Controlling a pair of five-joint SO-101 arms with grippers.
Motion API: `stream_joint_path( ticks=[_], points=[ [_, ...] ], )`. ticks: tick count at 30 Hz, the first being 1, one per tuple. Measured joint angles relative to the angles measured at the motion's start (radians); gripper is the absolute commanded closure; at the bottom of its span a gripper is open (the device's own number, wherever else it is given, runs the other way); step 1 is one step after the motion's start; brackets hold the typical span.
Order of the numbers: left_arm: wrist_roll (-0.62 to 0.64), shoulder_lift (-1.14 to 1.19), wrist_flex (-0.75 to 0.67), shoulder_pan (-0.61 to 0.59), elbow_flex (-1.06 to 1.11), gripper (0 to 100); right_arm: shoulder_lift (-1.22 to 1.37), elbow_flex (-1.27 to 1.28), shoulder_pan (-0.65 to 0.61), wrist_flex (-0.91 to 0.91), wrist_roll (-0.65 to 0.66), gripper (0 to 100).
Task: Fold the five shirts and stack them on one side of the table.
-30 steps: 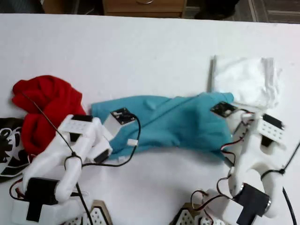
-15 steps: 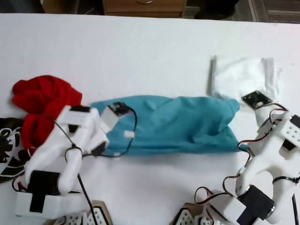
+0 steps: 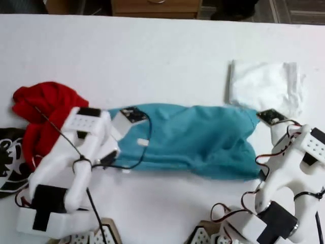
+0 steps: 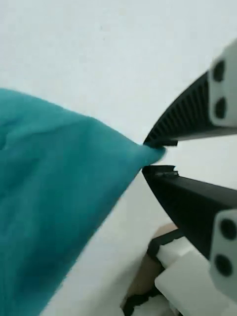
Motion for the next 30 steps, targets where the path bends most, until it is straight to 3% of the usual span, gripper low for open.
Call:
stream_joint_path(
  ticks=[6,10,18,30],
  points=[
    [0.063,0.0,0.0,0.087,0.0,98,-0.074,0.0,0.002,0.103,0.032,82.4],
    [0.069,0.0,0.0,0.103,0.0,98,-0.104,0.015,-0.035,0.092,-0.091,82.2],
    [0.069,0.0,0.0,0.101,0.0,98,-0.02,0.094,-0.264,-0.104,-0.35,82.2],
    [0.069,0.0,0.0,0.1,0.0,98,0.015,0.101,-0.187,-0.141,-0.33,75.9]
  ],
)
